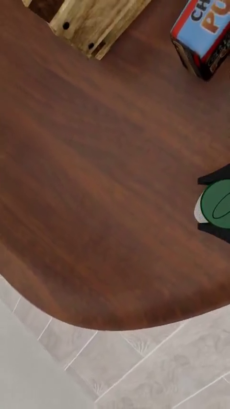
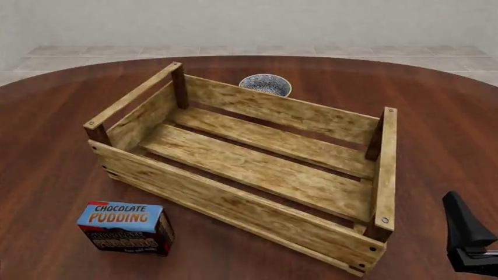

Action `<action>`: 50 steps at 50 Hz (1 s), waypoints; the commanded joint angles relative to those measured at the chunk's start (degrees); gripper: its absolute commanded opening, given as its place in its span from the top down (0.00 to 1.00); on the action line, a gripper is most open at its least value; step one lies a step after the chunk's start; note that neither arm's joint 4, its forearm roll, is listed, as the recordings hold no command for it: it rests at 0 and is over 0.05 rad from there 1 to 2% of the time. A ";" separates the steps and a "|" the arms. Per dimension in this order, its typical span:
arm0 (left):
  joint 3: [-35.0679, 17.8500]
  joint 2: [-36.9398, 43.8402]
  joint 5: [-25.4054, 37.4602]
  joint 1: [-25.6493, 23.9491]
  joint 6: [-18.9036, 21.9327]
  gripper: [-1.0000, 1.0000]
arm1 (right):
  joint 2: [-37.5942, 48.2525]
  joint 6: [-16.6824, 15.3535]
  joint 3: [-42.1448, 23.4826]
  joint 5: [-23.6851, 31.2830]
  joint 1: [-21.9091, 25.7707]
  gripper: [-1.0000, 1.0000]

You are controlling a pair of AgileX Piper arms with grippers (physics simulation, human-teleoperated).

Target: Pick up the salad dressing and put it in the tray.

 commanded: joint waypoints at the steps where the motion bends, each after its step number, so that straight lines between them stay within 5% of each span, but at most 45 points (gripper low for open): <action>1: -4.43 -5.72 6.08 -2.01 -0.03 1.00 | 0.00 0.01 0.00 0.00 0.00 0.00; 16: -12.61 -10.73 10.60 -3.31 1.49 1.00 | 0.00 0.00 0.00 0.00 0.01 0.00; 26: -14.61 -12.90 14.06 -8.26 -0.91 1.00 | -0.01 0.00 0.00 0.00 0.01 0.00; 50: -26.11 -11.24 15.82 -12.73 -2.23 1.00 | 0.00 0.00 0.00 0.00 0.01 0.00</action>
